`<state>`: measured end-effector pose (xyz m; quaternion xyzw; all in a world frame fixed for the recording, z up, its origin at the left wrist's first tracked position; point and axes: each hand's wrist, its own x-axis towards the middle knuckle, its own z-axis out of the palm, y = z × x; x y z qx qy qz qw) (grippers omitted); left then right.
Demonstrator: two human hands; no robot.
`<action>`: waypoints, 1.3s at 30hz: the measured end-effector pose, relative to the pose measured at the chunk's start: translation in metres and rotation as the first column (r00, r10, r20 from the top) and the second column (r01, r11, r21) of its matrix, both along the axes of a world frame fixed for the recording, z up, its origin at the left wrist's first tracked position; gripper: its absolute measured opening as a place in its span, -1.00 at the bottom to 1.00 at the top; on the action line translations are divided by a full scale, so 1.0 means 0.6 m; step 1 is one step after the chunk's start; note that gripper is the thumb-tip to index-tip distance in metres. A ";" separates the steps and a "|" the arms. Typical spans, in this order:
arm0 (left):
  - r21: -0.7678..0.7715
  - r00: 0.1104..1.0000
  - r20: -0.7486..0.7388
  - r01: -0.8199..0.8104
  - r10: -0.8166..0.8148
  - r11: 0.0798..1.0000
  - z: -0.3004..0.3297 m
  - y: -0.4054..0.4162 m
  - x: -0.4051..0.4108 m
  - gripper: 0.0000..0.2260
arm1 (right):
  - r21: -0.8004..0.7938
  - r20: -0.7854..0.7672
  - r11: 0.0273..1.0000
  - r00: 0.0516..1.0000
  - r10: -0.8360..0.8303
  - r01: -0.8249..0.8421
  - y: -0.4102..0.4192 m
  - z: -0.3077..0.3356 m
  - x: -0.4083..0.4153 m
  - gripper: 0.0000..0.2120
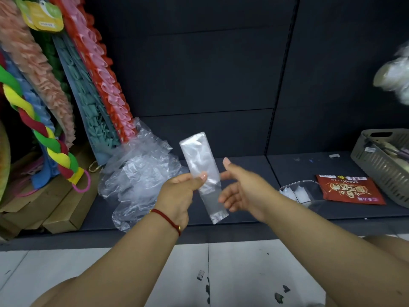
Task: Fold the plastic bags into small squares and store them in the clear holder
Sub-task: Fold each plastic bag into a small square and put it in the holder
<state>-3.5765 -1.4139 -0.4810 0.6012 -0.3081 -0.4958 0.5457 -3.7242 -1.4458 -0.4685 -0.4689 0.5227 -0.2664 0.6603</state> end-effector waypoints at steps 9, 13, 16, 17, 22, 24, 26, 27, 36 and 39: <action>0.154 0.993 -0.040 0.112 -0.107 0.982 -0.002 0.004 -0.001 -0.90 | -0.028 0.233 1.000 0.972 0.004 0.003 0.001 -0.016 0.004 -0.43; 0.183 0.980 0.031 0.186 -0.195 0.965 -0.007 0.010 -0.002 -0.84 | -0.081 0.278 0.996 0.959 0.055 -0.034 -0.006 -0.011 -0.004 -0.69; 0.160 0.967 0.121 0.205 -0.225 0.966 -0.008 0.011 -0.002 -0.83 | -0.124 0.222 0.992 0.974 0.035 -0.007 -0.011 -0.011 -0.008 -0.80; 0.150 0.964 0.143 0.205 -0.226 0.967 -0.009 0.011 -0.002 -0.82 | -0.134 0.205 0.991 0.978 0.030 -0.002 -0.012 -0.013 -0.009 -0.81; 0.109 0.961 0.193 0.178 -0.197 0.978 -0.013 0.013 -0.006 -0.83 | -0.228 0.156 0.974 0.987 0.033 0.004 -0.009 -0.022 -0.010 -0.83; 0.115 0.962 0.196 0.168 -0.188 0.979 -0.017 0.013 -0.006 -0.77 | -0.281 0.172 0.959 0.985 0.028 0.022 -0.007 -0.023 -0.010 -0.72; 0.133 0.964 0.179 0.173 -0.195 0.976 -0.017 0.014 -0.004 -0.71 | -0.334 0.172 0.943 0.984 0.046 0.014 -0.009 -0.022 -0.010 -0.54; 0.143 0.965 0.167 0.179 -0.202 0.973 -0.016 0.014 -0.004 -0.70 | -0.356 0.154 0.935 0.987 0.052 0.006 -0.011 -0.022 -0.010 -0.46; 0.158 0.955 -0.157 0.276 -0.252 0.948 0.012 0.011 0.011 -0.82 | -0.421 -0.003 0.903 0.996 0.090 -0.083 -0.012 -0.015 -0.015 -0.21; 0.136 0.960 -0.213 0.215 -0.183 0.967 0.014 0.013 0.010 -0.87 | -0.424 -0.042 0.895 0.990 0.132 -0.138 -0.009 -0.010 -0.016 -0.27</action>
